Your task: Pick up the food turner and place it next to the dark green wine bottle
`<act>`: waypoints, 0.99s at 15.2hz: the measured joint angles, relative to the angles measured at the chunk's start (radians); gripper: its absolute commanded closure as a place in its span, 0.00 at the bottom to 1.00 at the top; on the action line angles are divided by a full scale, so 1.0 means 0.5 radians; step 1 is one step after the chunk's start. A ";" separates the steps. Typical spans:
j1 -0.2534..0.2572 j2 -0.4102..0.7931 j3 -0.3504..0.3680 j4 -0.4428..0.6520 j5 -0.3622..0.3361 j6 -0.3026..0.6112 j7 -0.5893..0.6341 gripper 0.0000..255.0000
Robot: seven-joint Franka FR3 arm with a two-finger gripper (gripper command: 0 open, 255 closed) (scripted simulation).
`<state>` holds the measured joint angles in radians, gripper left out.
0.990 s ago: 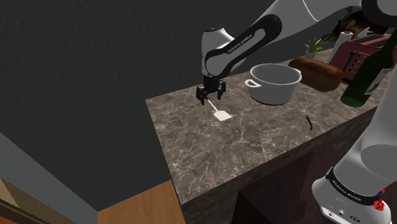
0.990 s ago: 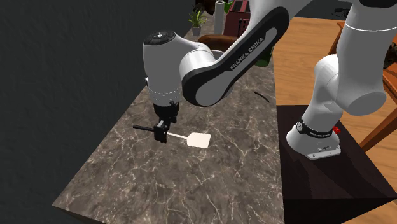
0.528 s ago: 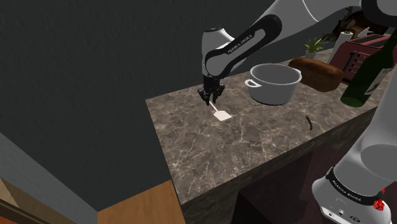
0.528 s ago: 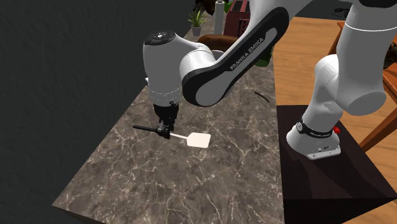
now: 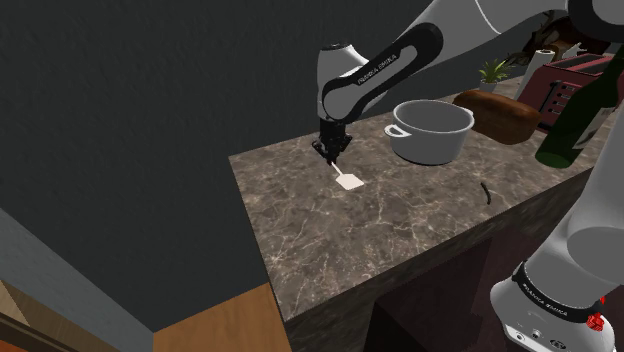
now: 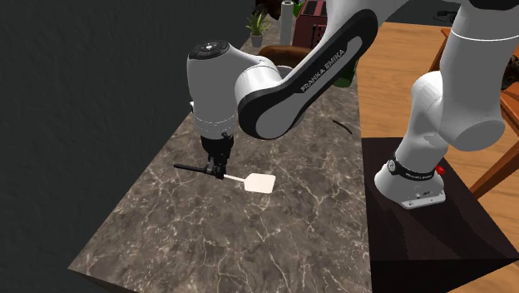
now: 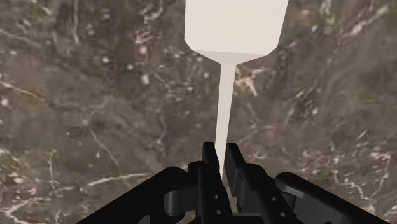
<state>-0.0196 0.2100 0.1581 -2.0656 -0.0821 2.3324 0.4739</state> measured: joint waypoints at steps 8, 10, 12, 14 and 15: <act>-0.005 -0.095 0.007 0.073 0.029 -0.165 -0.023 1.00; -0.003 -0.112 0.010 0.103 0.034 -0.212 -0.024 1.00; -0.005 -0.143 0.011 0.125 0.042 -0.264 -0.031 1.00; -0.006 -0.168 0.012 0.148 0.049 -0.312 -0.036 1.00; -0.009 -0.181 0.010 0.164 0.053 -0.340 -0.044 1.00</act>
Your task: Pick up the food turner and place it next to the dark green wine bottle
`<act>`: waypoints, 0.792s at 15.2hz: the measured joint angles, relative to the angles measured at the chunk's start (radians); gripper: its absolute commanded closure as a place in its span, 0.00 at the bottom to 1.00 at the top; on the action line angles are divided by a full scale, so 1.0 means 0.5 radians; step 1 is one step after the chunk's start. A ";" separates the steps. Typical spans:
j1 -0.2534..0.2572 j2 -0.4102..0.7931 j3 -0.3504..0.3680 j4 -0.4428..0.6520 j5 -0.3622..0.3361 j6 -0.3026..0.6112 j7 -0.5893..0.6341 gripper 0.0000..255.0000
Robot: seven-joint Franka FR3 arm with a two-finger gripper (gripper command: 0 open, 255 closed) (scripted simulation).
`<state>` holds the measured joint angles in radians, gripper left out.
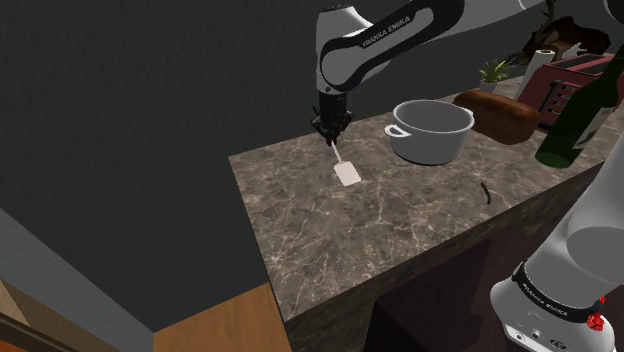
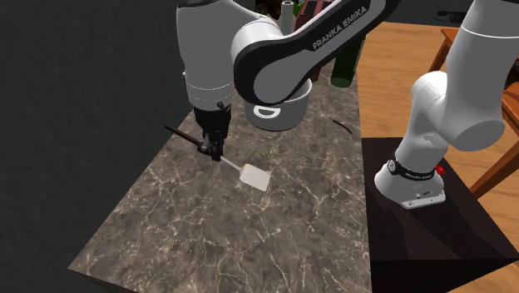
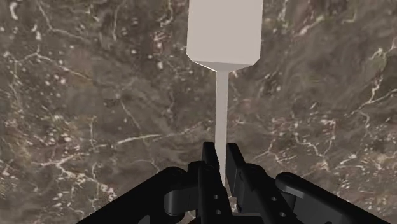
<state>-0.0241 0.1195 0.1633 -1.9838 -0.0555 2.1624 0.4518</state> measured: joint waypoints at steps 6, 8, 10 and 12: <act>0.001 -0.056 0.003 0.091 0.014 -0.146 -0.009 1.00; -0.001 -0.065 0.002 0.137 0.018 -0.202 -0.015 1.00; 0.000 -0.083 0.004 0.176 0.022 -0.257 -0.015 1.00; 0.001 -0.092 0.006 0.217 0.025 -0.308 -0.016 1.00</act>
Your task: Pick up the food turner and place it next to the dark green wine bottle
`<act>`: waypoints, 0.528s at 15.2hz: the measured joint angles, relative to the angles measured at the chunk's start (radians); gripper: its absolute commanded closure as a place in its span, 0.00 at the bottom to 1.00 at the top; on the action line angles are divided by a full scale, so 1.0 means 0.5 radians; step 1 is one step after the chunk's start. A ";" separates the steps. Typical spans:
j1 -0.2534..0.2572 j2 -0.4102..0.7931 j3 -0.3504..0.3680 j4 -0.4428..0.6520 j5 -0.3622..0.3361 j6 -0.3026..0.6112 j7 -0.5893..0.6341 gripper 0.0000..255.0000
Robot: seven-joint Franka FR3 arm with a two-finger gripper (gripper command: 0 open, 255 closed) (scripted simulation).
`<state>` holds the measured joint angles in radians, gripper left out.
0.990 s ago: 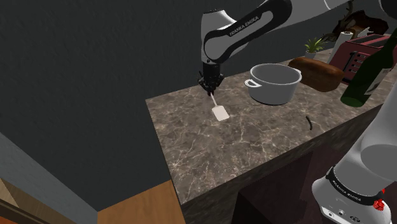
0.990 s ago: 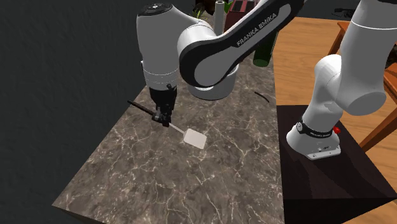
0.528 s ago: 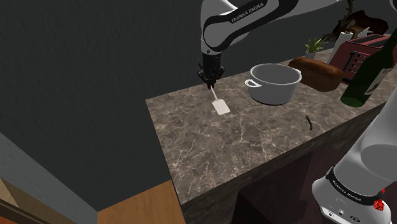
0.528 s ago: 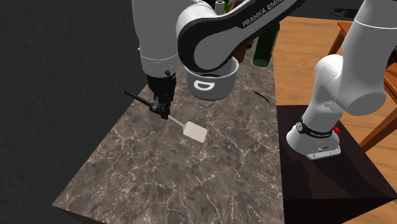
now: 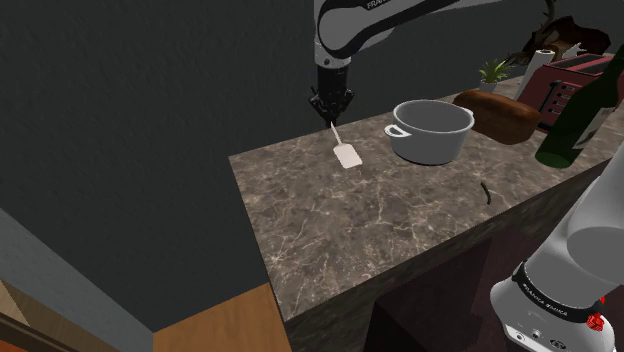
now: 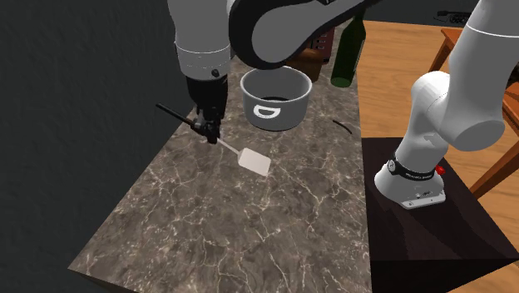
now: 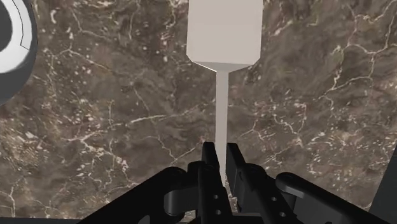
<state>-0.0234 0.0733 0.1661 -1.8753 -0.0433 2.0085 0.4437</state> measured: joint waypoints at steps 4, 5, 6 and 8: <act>-0.003 -0.020 -0.002 0.084 0.006 -0.104 -0.011 1.00; -0.001 -0.023 0.000 0.099 0.006 -0.121 -0.007 1.00; -0.003 -0.031 -0.002 0.121 0.009 -0.152 -0.013 1.00; -0.005 -0.035 -0.003 0.167 0.010 -0.201 -0.019 1.00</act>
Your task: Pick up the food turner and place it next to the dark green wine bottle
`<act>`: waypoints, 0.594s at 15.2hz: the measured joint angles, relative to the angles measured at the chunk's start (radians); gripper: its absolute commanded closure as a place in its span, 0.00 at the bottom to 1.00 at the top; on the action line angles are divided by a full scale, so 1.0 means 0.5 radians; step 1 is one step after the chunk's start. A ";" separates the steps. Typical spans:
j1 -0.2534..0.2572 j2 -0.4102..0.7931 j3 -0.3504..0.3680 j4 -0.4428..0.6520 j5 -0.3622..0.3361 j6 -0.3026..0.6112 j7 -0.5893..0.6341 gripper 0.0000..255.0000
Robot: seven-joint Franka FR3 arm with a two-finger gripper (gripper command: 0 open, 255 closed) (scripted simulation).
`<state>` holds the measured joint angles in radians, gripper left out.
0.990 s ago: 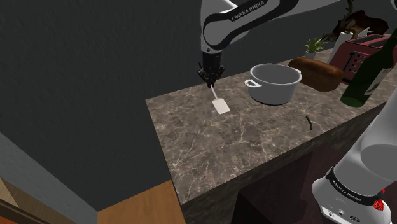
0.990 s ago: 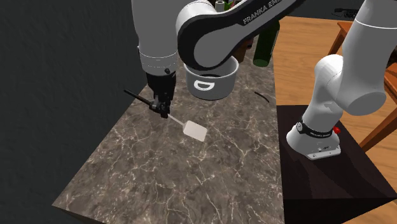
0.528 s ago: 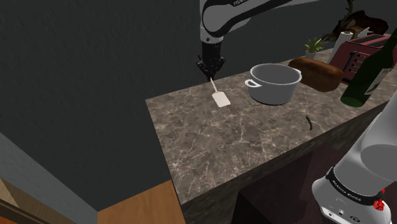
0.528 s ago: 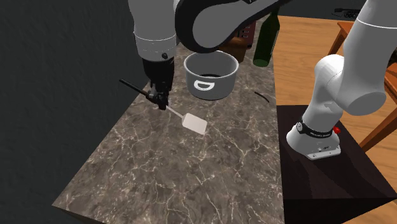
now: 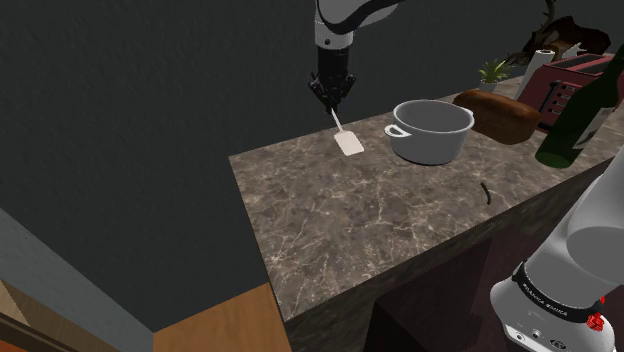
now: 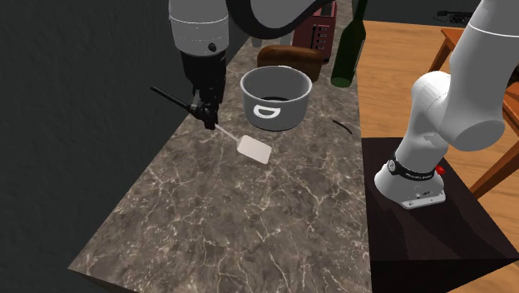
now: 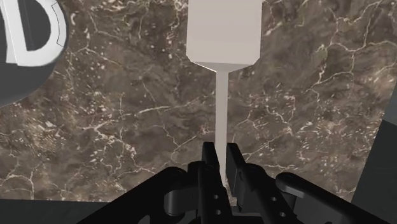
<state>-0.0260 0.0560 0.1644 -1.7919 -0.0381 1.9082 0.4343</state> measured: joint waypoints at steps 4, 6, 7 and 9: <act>0.002 0.000 0.002 0.115 0.001 -0.115 -0.001 1.00; 0.002 0.000 0.002 0.165 0.002 -0.165 -0.003 1.00; 0.002 0.001 0.002 0.197 0.002 -0.195 -0.004 1.00; 0.003 0.006 0.002 0.252 0.001 -0.246 -0.004 1.00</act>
<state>-0.0246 0.0588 0.1655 -1.6660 -0.0376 1.7850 0.4322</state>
